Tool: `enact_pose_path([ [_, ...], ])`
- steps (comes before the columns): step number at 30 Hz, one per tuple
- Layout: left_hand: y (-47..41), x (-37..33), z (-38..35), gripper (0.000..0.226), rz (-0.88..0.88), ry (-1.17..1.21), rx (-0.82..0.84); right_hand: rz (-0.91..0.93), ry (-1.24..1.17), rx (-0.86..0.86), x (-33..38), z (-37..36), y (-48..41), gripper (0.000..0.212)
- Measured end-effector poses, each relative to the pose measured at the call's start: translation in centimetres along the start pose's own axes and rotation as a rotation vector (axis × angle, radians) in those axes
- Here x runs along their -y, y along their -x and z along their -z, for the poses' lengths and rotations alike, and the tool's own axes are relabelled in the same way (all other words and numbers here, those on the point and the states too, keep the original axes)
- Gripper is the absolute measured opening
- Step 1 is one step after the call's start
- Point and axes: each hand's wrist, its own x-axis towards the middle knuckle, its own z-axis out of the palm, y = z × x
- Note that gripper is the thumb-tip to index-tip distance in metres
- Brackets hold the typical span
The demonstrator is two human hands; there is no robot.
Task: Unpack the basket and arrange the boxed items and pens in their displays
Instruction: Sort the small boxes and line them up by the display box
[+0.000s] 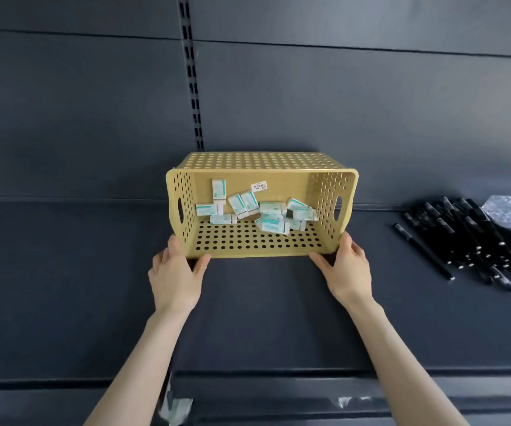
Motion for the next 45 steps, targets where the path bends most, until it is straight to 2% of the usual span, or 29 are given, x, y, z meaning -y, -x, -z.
enact_pose_path([
  [3, 0.4, 0.0, 0.1, 0.059, 0.013, -0.060, 0.003, -0.016, 0.016, 0.003, 0.2, 0.2, 0.2, 0.052],
  [7, 1.7, 0.1, 0.4, 0.036, 0.029, -0.032, -0.107, -0.029, 0.025, -0.116, 0.3, 0.6, 1.2, 0.034],
  [9, 2.2, -0.2, 0.3, 0.020, -0.041, 0.059, -0.119, -0.005, -0.035, -0.205, 0.6, 0.6, 2.0, 0.023],
  [12, 2.0, -1.7, -0.5, 0.008, -0.260, 0.152, 0.007, 0.140, -0.171, -0.165, 1.5, 0.2, 2.4, 0.010],
  [14, 0.8, -3.2, -1.7, 0.011, -0.369, 0.173, 0.081, 0.235, -0.177, -0.094, 2.6, -0.3, 1.4, 0.012],
  [16, -0.9, -4.5, -3.2, 0.020, -0.440, 0.135, 0.108, 0.306, -0.123, -0.036, 3.5, -1.1, -0.3, 0.022],
  [21, -5.3, -5.2, -5.6, 0.047, -0.515, -0.157, 0.050, 0.386, -0.046, 0.182, 4.7, -3.1, -4.1, 0.041],
  [25, -7.1, -5.1, -6.1, 0.053, -0.595, -0.158, 0.073, 0.415, -0.036, 0.201, 4.1, -4.0, -4.8, 0.041],
  [30, -8.0, -5.9, -6.0, 0.047, -0.553, -0.090, -0.008, 0.406, -0.105, 0.203, 3.6, -4.2, -5.1, 0.038],
  [34, -8.0, -6.3, -6.4, 0.023, -0.513, -0.042, 0.035, 0.373, -0.196, 0.233, 3.7, -3.7, -5.1, 0.030],
  [36, -7.5, -6.0, -6.6, 0.019, -0.453, 0.016, 0.052, 0.356, -0.248, 0.264, 3.7, -3.6, -5.1, 0.025],
  [38, -7.0, -5.5, -6.4, 0.018, -0.421, 0.074, 0.013, 0.351, -0.272, 0.214, 4.0, -3.5, -5.3, 0.021],
  [41, -6.5, -5.1, -6.0, 0.016, -0.424, 0.100, -0.084, 0.433, -0.209, 0.072, 5.2, -3.5, -6.5, 0.020],
  [45, -6.3, -4.8, -5.8, 0.021, -0.306, 0.008, -0.120, 0.482, -0.024, 0.103, 6.1, -4.6, -7.8, 0.020],
])
